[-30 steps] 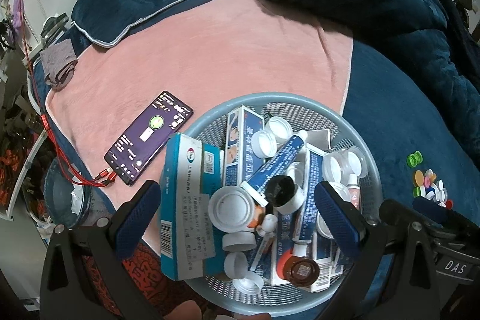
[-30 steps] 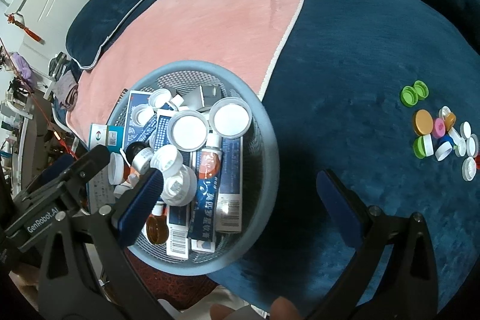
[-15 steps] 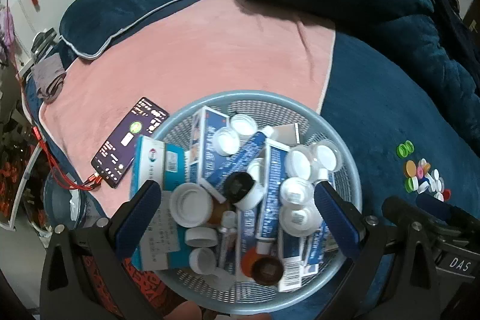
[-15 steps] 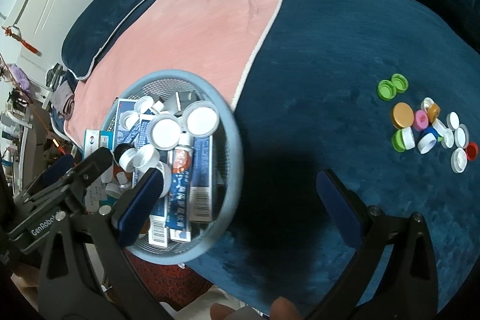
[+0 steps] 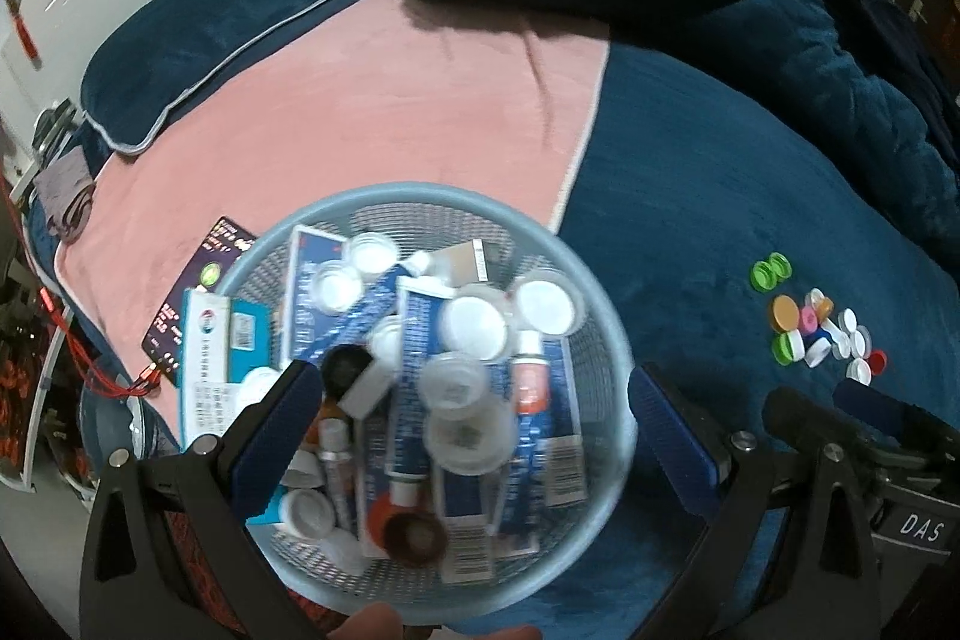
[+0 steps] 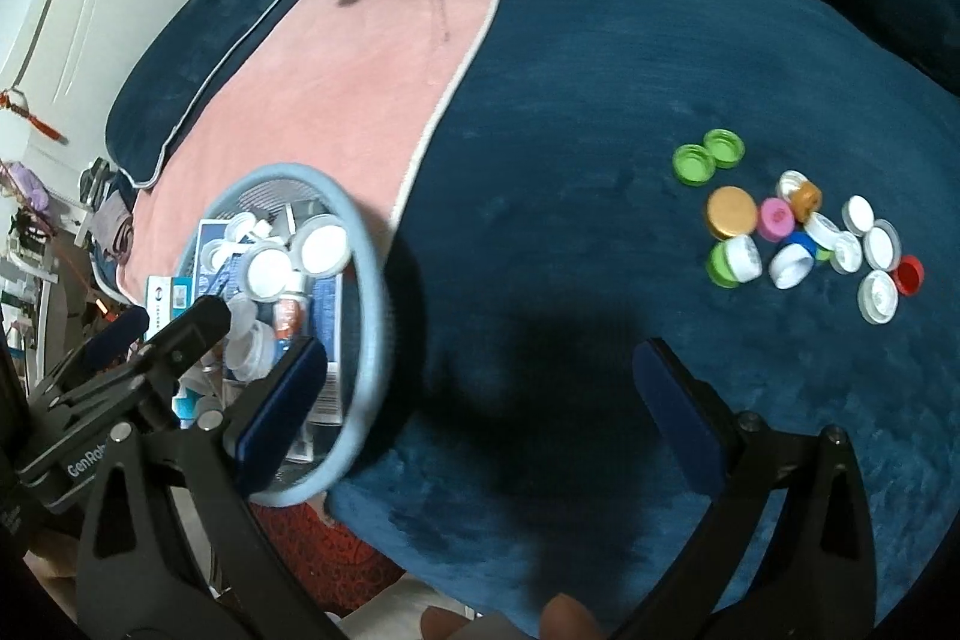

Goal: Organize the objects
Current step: 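Move both grippers back from the basket toward the cap pile, then lower both open grippers over the cap pile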

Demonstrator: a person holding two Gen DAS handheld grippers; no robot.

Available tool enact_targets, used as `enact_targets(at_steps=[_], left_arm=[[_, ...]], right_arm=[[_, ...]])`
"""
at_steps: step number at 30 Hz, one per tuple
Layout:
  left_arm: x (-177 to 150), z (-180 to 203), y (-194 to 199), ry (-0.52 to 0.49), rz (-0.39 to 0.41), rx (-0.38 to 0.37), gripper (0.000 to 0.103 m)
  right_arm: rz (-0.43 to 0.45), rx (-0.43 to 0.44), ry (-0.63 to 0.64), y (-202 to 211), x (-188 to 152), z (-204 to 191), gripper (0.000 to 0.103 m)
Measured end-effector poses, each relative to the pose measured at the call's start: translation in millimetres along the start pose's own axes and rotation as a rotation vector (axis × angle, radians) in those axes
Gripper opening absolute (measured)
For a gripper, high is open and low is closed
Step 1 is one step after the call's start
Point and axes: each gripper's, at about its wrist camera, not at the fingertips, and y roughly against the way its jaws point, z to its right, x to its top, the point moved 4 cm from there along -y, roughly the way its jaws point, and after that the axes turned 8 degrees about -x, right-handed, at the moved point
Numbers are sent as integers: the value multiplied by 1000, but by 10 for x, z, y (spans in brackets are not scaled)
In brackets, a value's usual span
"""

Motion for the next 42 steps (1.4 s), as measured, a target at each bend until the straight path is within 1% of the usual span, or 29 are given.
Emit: enact_targets(at_steps=[9,18,26,32,38,42], left_arm=[[8,466,-107,-66,-18,-18,102],[0,1084,-267,-155,-43,-45,102],[-39,1624,-481,-251,-84,-61,102],[-103,1921,-676,-306,-117,-79,102],[-207,2175,-970,-359,-137,-71,102],[-221,2237,-1135,-350,-159,-89,102]], right_arm=[[4,-18,-62,75,-23,470,103],[3,-41,-145,130,-77,1022,103],[-4,-73,-215,154,-147,1521,103],[-13,-108,-256,155,-181,1924,103],[-23,-129,-316,131,-165,2261,103],[-36,-138,-358,75,-143,2430,103]])
